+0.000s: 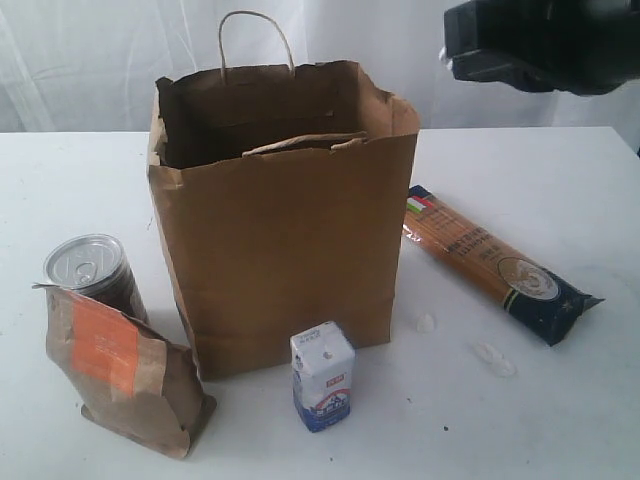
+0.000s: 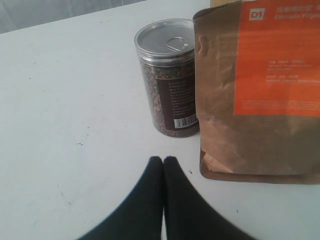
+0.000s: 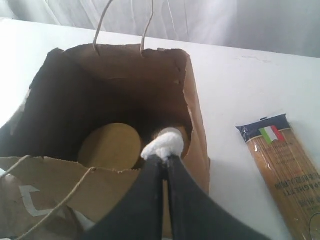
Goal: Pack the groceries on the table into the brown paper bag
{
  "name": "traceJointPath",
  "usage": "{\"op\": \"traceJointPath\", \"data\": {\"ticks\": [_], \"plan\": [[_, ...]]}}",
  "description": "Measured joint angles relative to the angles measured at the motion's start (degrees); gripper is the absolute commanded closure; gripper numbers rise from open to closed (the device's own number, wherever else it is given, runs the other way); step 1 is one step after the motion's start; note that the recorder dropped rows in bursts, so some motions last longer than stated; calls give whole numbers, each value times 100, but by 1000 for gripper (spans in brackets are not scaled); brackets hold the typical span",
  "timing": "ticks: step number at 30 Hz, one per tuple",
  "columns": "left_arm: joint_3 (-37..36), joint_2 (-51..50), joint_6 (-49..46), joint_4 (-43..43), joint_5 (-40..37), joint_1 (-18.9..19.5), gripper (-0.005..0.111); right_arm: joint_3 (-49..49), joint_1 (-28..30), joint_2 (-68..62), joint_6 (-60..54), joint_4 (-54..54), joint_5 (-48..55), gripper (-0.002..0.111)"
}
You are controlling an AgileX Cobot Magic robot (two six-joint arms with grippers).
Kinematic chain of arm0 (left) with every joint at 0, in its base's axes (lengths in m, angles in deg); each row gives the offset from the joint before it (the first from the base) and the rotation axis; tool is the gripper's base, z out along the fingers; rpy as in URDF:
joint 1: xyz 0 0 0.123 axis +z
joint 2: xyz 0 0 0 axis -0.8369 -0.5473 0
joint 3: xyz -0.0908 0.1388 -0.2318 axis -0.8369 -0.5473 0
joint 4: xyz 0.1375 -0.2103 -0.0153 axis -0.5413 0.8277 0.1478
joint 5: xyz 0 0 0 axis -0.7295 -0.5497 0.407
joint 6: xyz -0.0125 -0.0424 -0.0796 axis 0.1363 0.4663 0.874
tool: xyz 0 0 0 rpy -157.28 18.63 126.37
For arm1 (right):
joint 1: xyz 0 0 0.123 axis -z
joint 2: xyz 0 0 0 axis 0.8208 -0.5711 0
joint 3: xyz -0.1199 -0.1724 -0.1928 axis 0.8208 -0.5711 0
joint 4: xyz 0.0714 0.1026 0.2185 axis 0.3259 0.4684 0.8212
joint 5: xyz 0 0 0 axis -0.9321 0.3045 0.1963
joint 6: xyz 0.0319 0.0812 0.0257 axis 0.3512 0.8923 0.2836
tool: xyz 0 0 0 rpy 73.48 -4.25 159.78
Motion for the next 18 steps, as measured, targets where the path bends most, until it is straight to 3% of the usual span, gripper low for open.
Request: {"op": "traceJointPath", "data": {"ticks": [18], "plan": [[0,0,0,0,0,0,107,881,-428,-1285,-279,21,220,108]]}}
